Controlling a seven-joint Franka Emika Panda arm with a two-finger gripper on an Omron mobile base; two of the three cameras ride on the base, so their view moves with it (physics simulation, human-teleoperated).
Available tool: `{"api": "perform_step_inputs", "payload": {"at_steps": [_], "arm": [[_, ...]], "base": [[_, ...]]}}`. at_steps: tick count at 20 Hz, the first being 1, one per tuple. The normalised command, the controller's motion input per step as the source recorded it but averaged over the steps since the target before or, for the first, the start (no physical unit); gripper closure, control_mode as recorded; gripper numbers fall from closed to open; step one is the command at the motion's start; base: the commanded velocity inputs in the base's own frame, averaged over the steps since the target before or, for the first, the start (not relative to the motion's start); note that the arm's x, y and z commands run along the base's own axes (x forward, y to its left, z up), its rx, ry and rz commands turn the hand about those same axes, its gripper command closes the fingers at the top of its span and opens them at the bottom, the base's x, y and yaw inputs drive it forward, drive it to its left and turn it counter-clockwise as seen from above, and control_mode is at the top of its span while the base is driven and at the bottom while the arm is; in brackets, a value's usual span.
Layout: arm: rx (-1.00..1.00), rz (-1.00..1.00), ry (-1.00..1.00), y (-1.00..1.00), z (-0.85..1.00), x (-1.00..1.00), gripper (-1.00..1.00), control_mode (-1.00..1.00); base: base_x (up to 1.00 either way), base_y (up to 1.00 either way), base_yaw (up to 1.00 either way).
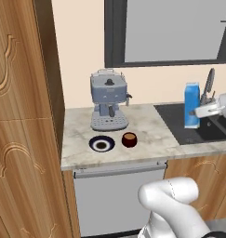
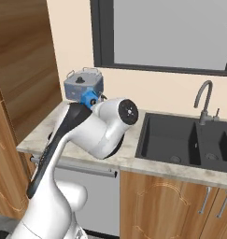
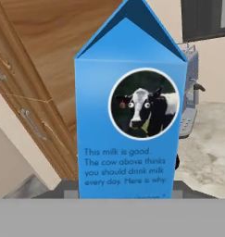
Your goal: Take a sugar cube from the saucer and place it inside the coffee. Then, grab milk from the fridge and place it next to the coffee on the counter to sweeten the coffee.
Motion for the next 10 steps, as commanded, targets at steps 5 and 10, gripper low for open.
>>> {"api": "perform_step_inputs", "payload": {"at_steps": [5, 10], "arm": [[0.0, 0.08, -0.06, 0.13, -0.35, 0.53, 1.0, -1.0], [0.0, 0.07, -0.06, 0.0, -0.49, 0.47, 1.0, -1.0]], "base": [[0.0, 0.0, 0.0], [0.0, 0.0, 0.0]]}}
